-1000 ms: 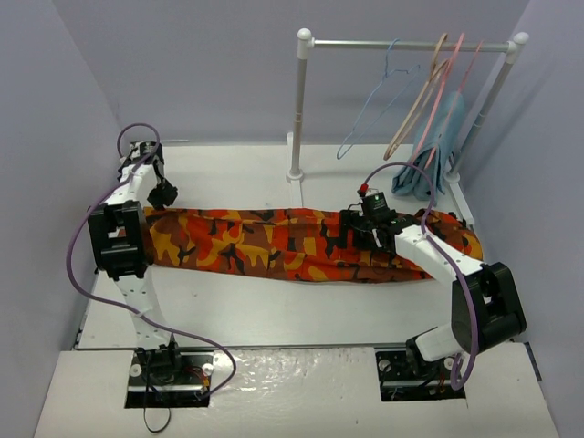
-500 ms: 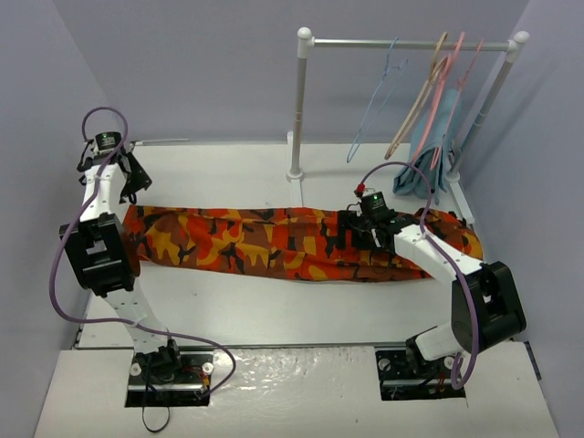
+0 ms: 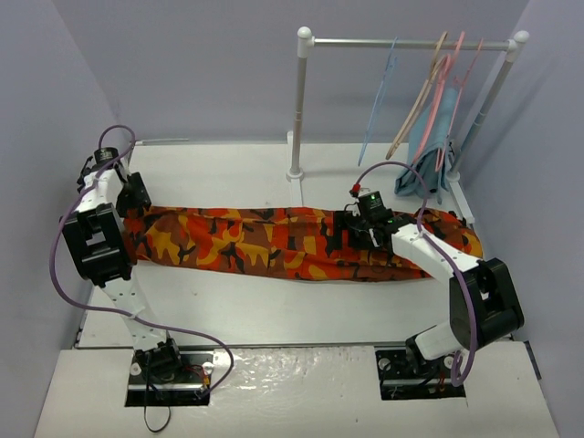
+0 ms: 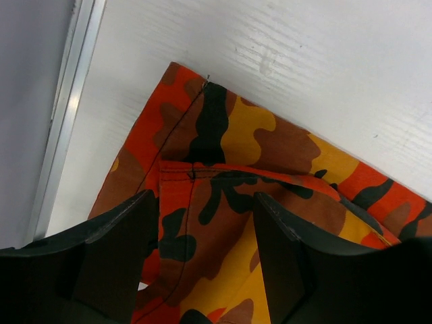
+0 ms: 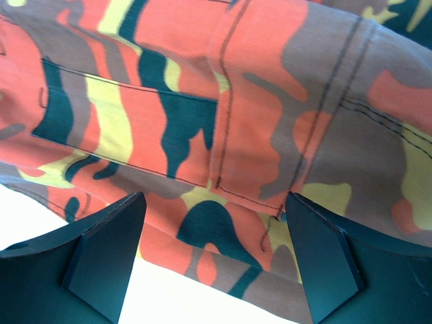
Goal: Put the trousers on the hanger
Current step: Fold the trousers
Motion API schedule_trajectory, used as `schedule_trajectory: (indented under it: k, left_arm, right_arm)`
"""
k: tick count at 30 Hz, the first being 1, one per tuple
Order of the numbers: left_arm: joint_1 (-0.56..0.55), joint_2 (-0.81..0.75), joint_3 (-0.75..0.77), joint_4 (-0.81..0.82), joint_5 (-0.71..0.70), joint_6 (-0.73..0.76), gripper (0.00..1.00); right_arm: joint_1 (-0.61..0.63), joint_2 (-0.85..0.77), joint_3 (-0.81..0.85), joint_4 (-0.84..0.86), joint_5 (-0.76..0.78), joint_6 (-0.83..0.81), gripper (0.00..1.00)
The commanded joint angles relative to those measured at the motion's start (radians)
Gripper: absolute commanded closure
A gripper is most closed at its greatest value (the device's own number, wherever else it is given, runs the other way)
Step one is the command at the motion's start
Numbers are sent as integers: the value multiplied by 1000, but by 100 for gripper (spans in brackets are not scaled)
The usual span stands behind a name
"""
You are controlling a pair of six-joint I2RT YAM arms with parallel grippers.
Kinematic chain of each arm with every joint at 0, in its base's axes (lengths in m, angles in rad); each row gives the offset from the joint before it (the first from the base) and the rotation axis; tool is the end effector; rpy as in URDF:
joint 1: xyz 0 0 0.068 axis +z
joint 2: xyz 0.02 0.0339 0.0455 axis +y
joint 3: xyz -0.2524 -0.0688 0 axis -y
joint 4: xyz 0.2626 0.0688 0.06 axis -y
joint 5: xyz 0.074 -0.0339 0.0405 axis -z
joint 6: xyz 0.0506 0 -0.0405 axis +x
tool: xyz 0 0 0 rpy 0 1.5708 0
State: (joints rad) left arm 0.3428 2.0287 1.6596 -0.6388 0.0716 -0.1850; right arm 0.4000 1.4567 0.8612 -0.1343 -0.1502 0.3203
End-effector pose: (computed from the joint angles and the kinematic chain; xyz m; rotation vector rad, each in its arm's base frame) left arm 0.4387 0.1527 0.1959 -0.6459 2.4927 -0.0333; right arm 0.3054 0.1373 0.1839 -0.1726 2.3453 0.5359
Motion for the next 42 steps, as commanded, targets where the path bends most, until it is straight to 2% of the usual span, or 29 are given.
schedule_trajectory:
  k: [1, 6, 16, 25, 31, 32, 35, 37, 39, 42]
  left_arm:
    - [7, -8, 37, 19, 31, 62, 45]
    - [7, 26, 50, 32, 51, 77, 46]
    - [10, 59, 63, 20, -48, 93, 45]
    - [18, 44, 41, 7, -51, 101, 42]
    - [16, 47, 9, 25, 4, 93, 43]
    - [16, 48, 4, 28, 8, 94, 46]
    - [18, 57, 11, 29, 20, 93, 60]
    - [17, 54, 19, 25, 27, 91, 84]
    - [16, 45, 19, 31, 27, 96, 100]
    - [18, 29, 28, 28, 23, 103, 100]
  right_arm:
    - [10, -24, -5, 63, -31, 10, 18]
    - [11, -22, -26, 80, -47, 19, 19]
    - [13, 6, -30, 93, -60, 14, 19]
    - [13, 23, -25, 101, -61, -3, 18]
    - [14, 42, -21, 109, -72, -7, 18]
    - [13, 42, -21, 110, -72, -7, 18]
    - [13, 44, -23, 111, -68, -9, 19]
    - [13, 45, -26, 111, -69, -7, 18]
    - [14, 41, -28, 111, -68, -4, 18]
    - [13, 36, -30, 111, -65, -3, 19]
